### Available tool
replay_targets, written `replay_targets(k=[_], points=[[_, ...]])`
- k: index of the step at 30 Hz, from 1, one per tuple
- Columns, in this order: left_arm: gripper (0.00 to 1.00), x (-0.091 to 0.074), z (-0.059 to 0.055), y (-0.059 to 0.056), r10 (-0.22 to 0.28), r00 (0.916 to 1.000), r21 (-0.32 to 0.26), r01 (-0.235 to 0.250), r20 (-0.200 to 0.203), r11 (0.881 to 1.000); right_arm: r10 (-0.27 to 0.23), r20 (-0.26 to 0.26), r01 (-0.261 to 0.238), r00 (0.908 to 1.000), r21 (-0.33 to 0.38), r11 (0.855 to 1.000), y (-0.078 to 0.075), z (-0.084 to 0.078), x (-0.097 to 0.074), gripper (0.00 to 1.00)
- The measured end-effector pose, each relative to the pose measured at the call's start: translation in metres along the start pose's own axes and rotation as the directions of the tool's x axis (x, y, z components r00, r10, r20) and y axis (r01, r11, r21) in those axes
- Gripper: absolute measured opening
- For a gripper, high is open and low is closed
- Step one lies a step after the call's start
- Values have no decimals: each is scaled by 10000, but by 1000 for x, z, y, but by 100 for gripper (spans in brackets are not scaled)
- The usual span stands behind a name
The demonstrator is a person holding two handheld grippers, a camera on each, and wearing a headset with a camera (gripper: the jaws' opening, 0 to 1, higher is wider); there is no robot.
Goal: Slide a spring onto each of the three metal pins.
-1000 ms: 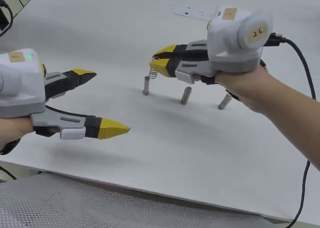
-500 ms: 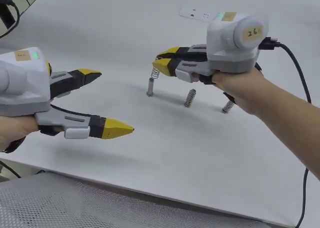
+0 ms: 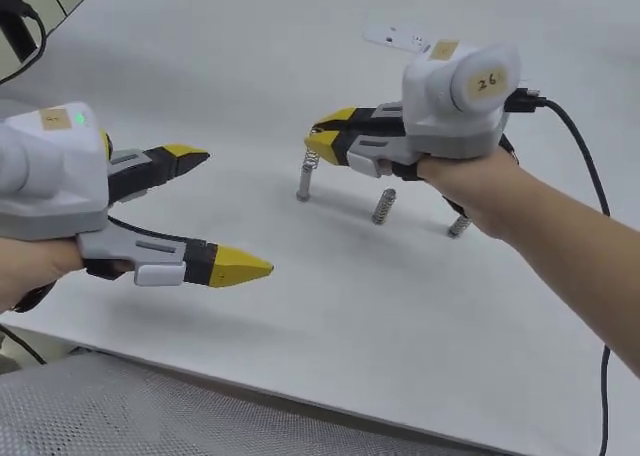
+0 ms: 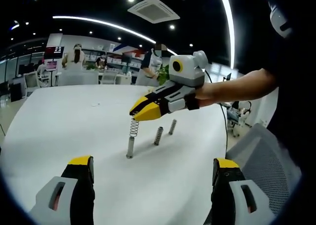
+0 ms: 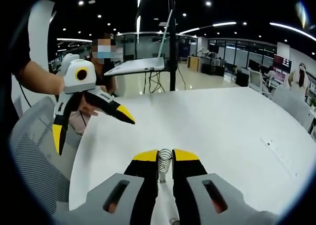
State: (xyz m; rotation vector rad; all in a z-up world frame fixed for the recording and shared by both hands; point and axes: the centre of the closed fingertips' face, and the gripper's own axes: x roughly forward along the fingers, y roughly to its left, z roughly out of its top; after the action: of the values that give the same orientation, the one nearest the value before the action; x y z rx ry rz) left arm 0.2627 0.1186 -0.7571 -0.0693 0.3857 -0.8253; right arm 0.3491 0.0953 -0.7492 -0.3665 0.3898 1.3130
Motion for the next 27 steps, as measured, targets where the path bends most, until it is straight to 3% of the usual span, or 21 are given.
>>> replay_targets(k=[9,27], points=[[95,0,4,7,142,9998,-31,-141,116,9999,192,-67,-192,9998,-54,9998,6,0,6,7],[95,-1,3,8,155,9998,-93,-154,118,9998,196,-95,-198,9998,-201,9996,5,1,6,7]])
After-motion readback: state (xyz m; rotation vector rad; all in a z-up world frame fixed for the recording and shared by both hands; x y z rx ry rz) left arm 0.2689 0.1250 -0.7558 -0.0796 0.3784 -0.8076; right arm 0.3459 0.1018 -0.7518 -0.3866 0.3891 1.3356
